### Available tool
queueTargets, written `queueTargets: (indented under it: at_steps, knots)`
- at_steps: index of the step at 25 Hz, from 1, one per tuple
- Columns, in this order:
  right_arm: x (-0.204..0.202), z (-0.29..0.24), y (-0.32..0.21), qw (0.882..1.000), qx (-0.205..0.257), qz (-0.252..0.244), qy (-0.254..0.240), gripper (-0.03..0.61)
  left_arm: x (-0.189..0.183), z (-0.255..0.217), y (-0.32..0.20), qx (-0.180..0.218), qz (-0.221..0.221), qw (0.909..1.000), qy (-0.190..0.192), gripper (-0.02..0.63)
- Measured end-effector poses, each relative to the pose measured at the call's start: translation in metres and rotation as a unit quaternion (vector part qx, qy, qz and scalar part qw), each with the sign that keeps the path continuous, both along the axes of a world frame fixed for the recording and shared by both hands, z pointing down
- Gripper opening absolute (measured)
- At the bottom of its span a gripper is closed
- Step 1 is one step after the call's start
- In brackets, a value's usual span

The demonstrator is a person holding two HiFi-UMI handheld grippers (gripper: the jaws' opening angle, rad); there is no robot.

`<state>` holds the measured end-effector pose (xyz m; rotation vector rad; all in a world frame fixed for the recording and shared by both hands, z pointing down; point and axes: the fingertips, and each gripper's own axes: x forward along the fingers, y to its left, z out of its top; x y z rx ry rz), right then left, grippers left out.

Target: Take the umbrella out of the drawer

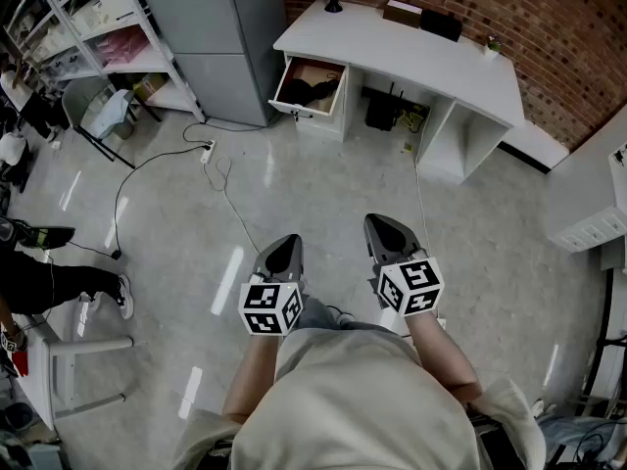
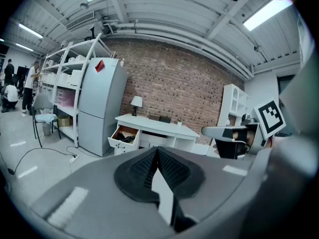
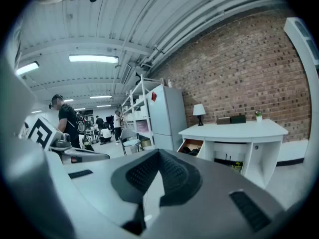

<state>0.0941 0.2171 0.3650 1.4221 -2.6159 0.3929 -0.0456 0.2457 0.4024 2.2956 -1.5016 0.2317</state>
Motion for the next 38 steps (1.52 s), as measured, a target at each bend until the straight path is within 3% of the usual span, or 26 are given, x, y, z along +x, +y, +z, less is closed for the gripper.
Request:
queueTargets:
  at_steps: [19, 22, 24, 30, 38]
  knots:
    - [0.01, -0.016, 0.03, 0.999, 0.036, -0.026, 0.01, 0.002, 0.009, -0.021, 0.023, 0.029, -0.012, 0.9992, 0.024, 0.012]
    - [0.01, -0.011, 0.03, 0.999, 0.028, -0.033, 0.014, 0.007, 0.013, -0.022, 0.022, 0.031, -0.005, 0.9991, 0.028, 0.044]
    - [0.011, -0.006, 0.03, 0.999, 0.019, -0.038, 0.007, 0.085, 0.013, -0.021, 0.021, 0.031, -0.003, 0.999, 0.032, 0.087]
    - [0.009, 0.0, 0.024, 0.999, -0.007, -0.053, 0.0, 0.229, 0.019, -0.02, 0.018, 0.022, 0.008, 0.9989, 0.04, 0.171]
    - [0.003, 0.014, 0.004, 0.998, -0.016, -0.065, -0.005, 0.333, 0.018, -0.007, 0.002, 0.019, 0.009, 0.999, 0.039, 0.221]
